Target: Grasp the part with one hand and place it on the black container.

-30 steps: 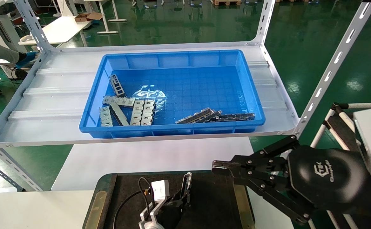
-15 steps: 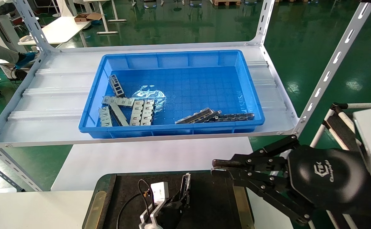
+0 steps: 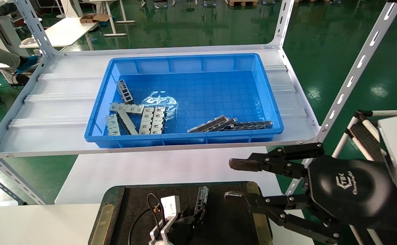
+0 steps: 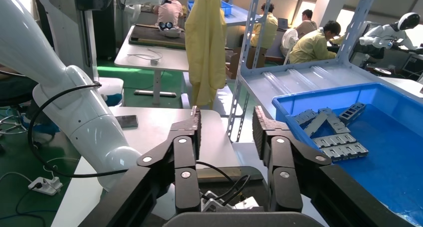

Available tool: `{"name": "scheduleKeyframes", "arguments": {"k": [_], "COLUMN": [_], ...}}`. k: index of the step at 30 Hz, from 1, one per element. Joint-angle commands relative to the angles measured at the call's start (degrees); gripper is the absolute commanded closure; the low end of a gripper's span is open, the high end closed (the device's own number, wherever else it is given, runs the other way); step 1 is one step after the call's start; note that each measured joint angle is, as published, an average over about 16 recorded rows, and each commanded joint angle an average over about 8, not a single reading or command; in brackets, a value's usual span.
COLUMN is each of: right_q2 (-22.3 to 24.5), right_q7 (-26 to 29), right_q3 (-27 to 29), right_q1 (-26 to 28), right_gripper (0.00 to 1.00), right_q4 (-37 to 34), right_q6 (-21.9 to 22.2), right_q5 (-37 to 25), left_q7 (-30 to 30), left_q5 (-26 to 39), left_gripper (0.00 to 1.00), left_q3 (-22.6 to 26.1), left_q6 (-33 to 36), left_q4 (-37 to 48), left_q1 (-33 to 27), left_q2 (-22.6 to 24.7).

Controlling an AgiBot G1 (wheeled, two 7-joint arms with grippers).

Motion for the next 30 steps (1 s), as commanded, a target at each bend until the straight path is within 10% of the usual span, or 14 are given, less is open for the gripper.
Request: {"name": "scheduleKeyframes", "arguments": {"k": [1, 14, 30], "right_q2": [0.00, 0.01, 0.01], "right_q7": [0.00, -0.01, -0.02], "right_q3": [0.00, -0.02, -0.03], "right_q1": [0.00, 0.00, 0.01], "right_gripper": [0.00, 0.00, 0.00], "right_q4": [0.00, 0.00, 0.00], "right_q6": [0.00, 0.01, 0.01], "right_q5": [0.00, 0.01, 0.02], "left_q7": [-1.02, -5.99, -8.42], "left_q5": [0.44, 7.47, 17.71], "left_gripper": [0.00, 0.00, 0.00], "left_q3": [0.58, -0.07, -5.60], "left_q6": [-0.13, 2.68, 21.79], "left_q4": [-0.04, -3.95, -16.44], "left_q1": [-0.16, -1.74, -2.76], "left_q2": [-0.06, -3.44, -19.52]}}
